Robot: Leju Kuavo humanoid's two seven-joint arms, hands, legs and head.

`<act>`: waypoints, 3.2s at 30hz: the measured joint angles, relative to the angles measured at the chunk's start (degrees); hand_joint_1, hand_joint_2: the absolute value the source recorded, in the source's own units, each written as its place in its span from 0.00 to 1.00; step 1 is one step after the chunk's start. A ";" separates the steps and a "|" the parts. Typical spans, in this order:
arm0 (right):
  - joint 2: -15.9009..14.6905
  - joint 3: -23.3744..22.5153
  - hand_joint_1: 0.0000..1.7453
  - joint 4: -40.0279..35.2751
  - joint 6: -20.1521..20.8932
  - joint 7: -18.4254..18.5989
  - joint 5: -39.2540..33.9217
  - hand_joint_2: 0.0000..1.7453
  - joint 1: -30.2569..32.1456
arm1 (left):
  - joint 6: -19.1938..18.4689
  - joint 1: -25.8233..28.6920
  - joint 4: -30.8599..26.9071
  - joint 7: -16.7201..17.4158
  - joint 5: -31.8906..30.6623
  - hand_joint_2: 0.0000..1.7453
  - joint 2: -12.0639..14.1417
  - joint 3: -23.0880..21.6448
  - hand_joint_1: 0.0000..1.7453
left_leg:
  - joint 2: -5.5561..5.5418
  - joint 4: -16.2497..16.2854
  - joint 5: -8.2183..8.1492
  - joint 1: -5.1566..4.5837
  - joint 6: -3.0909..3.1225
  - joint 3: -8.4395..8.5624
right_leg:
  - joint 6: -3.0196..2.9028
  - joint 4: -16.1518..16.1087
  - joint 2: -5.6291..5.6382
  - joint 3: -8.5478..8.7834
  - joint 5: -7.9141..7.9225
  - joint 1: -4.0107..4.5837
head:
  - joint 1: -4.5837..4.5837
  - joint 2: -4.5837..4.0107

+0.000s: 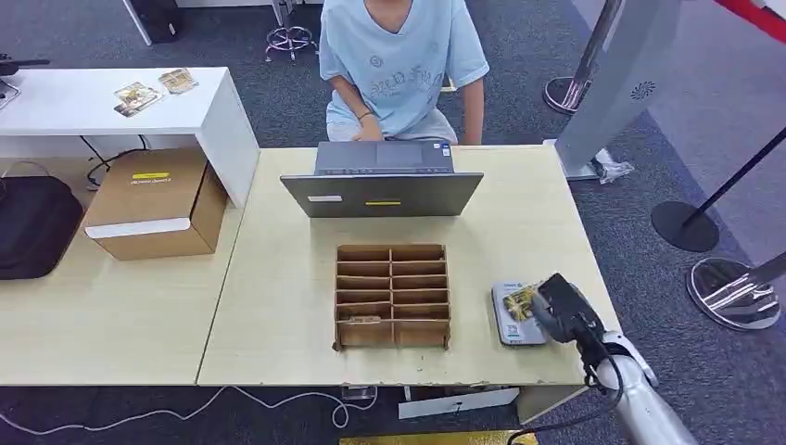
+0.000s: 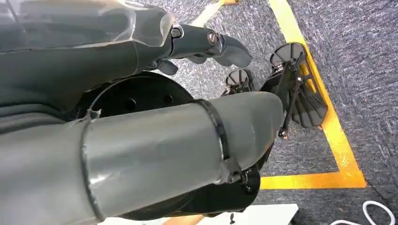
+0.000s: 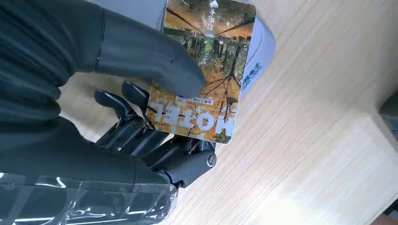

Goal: Pass the card to the sensor for recognition and then transmit it.

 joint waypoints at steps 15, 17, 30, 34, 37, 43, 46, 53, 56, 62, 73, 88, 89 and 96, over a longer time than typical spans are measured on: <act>1.71 -1.44 1.00 -10.75 -13.05 -8.41 2.24 1.00 1.46 | -0.66 0.70 0.00 -2.03 -0.09 0.00 -0.15 -0.17 0.00 | 0.00 0.00 0.00 0.00 0.00 -0.09 | 0.00 0.01 0.01 -0.06 -0.01 0.00 | 0.00 0.00; 1.81 -1.10 1.00 -10.86 -13.59 -8.93 3.33 1.00 0.30 | -0.37 0.73 0.02 -2.12 -0.20 0.00 -0.30 -0.20 0.00 | 0.03 0.00 0.00 0.00 0.00 -0.08 | 0.00 0.01 0.02 -0.07 0.00 0.00 | 0.00 0.00; 3.24 3.70 1.00 -7.76 -28.71 -13.72 15.71 1.00 -17.46 | 1.37 0.69 0.02 -3.83 -1.75 0.00 -0.55 -0.59 0.00 | 0.09 0.01 0.13 0.00 0.01 -0.10 | 0.01 0.07 0.09 -0.12 0.06 0.00 | -0.02 0.00; 4.88 5.33 1.00 -7.80 -33.03 -13.07 18.96 1.00 -22.01 | 1.46 0.67 0.02 -3.91 -2.01 0.00 -0.57 -0.63 0.00 | 0.09 0.00 0.13 0.01 0.01 -0.11 | 0.01 0.08 0.08 -0.12 0.06 0.01 | 0.00 0.00; 6.14 6.32 1.00 -7.87 -34.58 -12.89 20.75 1.00 -24.28 | 1.53 0.67 0.02 -3.91 -2.12 0.00 -0.59 -0.83 0.00 | 0.09 0.00 0.13 0.01 0.01 -0.11 | 0.01 0.08 0.08 -0.12 0.06 0.01 | -0.02 0.00; 7.93 7.93 1.00 -7.82 -34.62 -12.30 21.58 1.00 -27.07 | 1.55 0.68 0.02 -3.91 -2.27 0.00 -0.59 -1.31 0.00 | 0.04 0.00 0.13 0.01 0.01 -0.12 | 0.02 0.07 0.03 -0.12 0.06 0.00 | 0.00 0.00; 8.26 8.50 1.00 -7.82 -35.17 -12.45 22.92 1.00 -27.43 | 1.57 0.67 0.02 -3.91 -2.36 0.00 -0.59 -1.44 0.00 | 0.05 0.01 0.13 0.00 0.01 -0.15 | 0.02 0.07 0.04 -0.10 0.06 0.00 | 0.00 0.00; 12.83 13.84 1.00 -1.02 -31.71 -4.49 37.15 1.00 -37.07 | 3.08 0.29 0.02 -3.21 -3.50 0.00 -0.44 -1.79 0.00 | 0.26 0.00 0.18 0.03 -0.06 -0.13 | -0.11 0.13 0.29 -0.22 0.16 0.01 | -0.02 0.00; 16.76 16.52 1.00 5.78 -29.01 -1.31 41.10 1.00 -42.41 | 4.13 -0.03 0.02 -2.54 -4.33 0.00 -0.42 -2.27 0.00 | 0.22 -0.01 0.26 0.07 -0.19 -0.14 | -0.12 0.20 0.28 -0.27 0.16 0.04 | 0.02 0.00; 23.30 19.74 1.00 16.99 -25.79 3.42 44.16 1.00 -49.06 | 5.66 -0.17 0.02 -1.46 -5.01 0.00 -0.52 -3.08 0.00 | 0.20 -0.02 0.29 0.09 -0.24 -0.15 | -0.13 0.22 0.26 -0.29 0.15 0.06 | -0.02 0.00; 27.56 21.57 1.00 26.88 -20.75 10.16 46.63 1.00 -54.10 | 7.17 -0.34 0.02 -1.20 -4.37 0.00 -0.72 -3.37 0.00 | 0.18 0.00 0.29 0.06 -0.23 -0.17 | -0.13 0.18 0.23 -0.28 0.17 0.04 | 0.02 0.00; 27.41 22.01 1.00 32.26 -18.75 13.84 47.55 1.00 -55.62 | 4.72 -0.41 0.02 -0.70 -2.93 0.00 -0.39 -3.37 0.00 | 0.20 0.01 0.29 0.07 -0.23 -0.15 | -0.15 0.18 0.26 -0.31 0.18 0.05 | 0.00 0.00; 27.39 22.01 1.00 32.44 -18.78 13.84 47.55 1.00 -55.62 | 4.70 -0.42 0.02 -0.70 -2.91 0.00 -0.39 -3.37 0.00 | 0.20 0.01 0.29 0.07 -0.23 -0.15 | -0.15 0.18 0.26 -0.31 0.18 0.05 | 0.00 0.00; 27.26 22.01 1.00 33.09 -18.84 13.75 47.81 1.00 -55.70 | 4.46 -0.43 0.02 -0.70 -2.86 0.00 -0.39 -3.37 0.00 | 0.20 0.01 0.29 0.07 -0.23 -0.15 | -0.15 0.18 0.26 -0.31 0.18 0.05 | 0.00 0.00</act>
